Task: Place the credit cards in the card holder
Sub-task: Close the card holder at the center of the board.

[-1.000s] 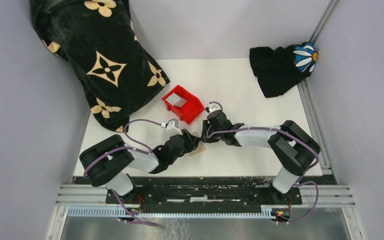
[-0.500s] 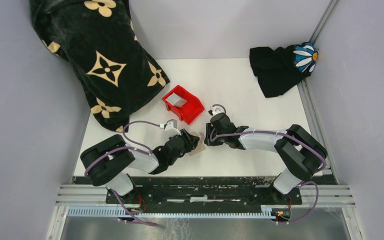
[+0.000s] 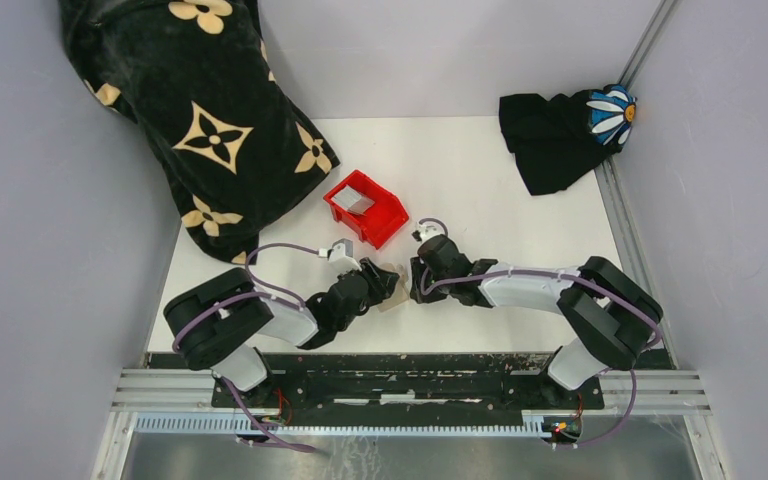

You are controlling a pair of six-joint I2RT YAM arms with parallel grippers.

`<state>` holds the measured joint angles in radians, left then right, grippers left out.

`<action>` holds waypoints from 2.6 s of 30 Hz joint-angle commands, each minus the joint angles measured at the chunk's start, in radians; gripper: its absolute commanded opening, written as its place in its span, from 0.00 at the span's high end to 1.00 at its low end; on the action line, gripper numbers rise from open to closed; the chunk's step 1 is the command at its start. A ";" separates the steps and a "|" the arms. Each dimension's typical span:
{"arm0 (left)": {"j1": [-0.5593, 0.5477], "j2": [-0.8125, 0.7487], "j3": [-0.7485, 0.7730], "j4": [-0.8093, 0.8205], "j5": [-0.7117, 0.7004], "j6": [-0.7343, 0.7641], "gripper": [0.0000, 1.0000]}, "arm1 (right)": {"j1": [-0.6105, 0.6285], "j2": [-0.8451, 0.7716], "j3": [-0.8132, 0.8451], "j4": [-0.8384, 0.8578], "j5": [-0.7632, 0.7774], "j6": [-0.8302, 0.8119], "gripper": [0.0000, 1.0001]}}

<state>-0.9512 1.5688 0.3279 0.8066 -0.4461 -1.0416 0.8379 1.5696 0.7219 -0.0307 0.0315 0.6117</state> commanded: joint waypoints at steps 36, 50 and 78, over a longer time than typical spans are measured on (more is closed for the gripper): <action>-0.003 -0.012 -0.052 0.071 -0.004 -0.094 0.50 | 0.108 0.093 0.041 0.167 0.031 -0.009 0.97; -0.003 -0.228 -0.095 -0.089 -0.124 -0.027 0.49 | 0.108 0.117 0.034 0.142 0.052 0.006 0.99; -0.001 -0.034 -0.001 -0.222 -0.161 0.016 0.58 | 0.108 0.117 0.081 0.067 0.044 -0.022 0.90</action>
<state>-0.9489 1.5101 0.3107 0.6338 -0.6109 -1.0615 0.9405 1.6550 0.7795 0.1074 0.0528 0.6125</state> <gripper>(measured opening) 0.452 0.080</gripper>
